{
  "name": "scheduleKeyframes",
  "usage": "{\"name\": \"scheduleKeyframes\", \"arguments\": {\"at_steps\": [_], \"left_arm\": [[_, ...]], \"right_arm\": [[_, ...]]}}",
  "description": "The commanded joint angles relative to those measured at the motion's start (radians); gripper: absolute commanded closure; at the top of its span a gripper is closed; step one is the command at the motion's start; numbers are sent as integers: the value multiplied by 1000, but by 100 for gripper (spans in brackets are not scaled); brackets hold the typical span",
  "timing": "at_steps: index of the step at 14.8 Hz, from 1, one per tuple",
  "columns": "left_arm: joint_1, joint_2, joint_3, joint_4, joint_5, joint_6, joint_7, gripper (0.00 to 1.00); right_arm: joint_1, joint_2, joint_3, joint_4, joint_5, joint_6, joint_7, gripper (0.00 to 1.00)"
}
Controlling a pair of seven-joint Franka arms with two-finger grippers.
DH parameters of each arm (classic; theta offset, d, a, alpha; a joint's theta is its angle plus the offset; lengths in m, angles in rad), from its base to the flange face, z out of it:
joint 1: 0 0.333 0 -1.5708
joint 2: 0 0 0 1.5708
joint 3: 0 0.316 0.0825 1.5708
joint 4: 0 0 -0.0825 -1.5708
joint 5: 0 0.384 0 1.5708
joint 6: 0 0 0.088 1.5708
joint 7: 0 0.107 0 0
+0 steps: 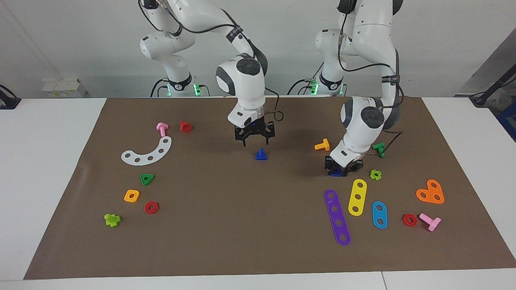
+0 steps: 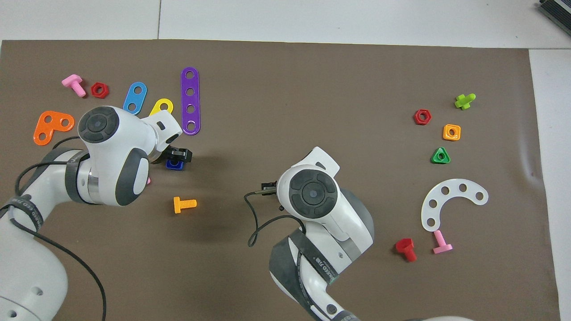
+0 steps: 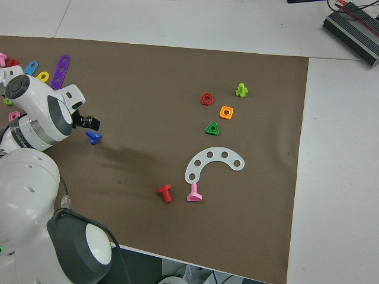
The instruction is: Unscrew and place screws in storage area
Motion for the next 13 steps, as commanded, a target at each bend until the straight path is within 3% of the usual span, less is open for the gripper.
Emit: {"name": "scheduleKeyframes", "arguments": {"at_steps": [1, 4, 9, 13], "left_arm": [[14, -28, -6, -18, 2, 3, 18, 0], [17, -25, -5, 44, 2, -94, 36, 0], [81, -68, -5, 189, 2, -388, 35, 0], [156, -154, -5, 170, 2, -483, 90, 0]], "right_arm": [[-2, 23, -4, 11, -47, 28, 21, 16], [31, 61, -6, 10, -64, 77, 27, 23], [38, 81, -4, 8, -113, 86, 58, 33], [38, 81, -4, 10, -121, 75, 60, 68]]}}
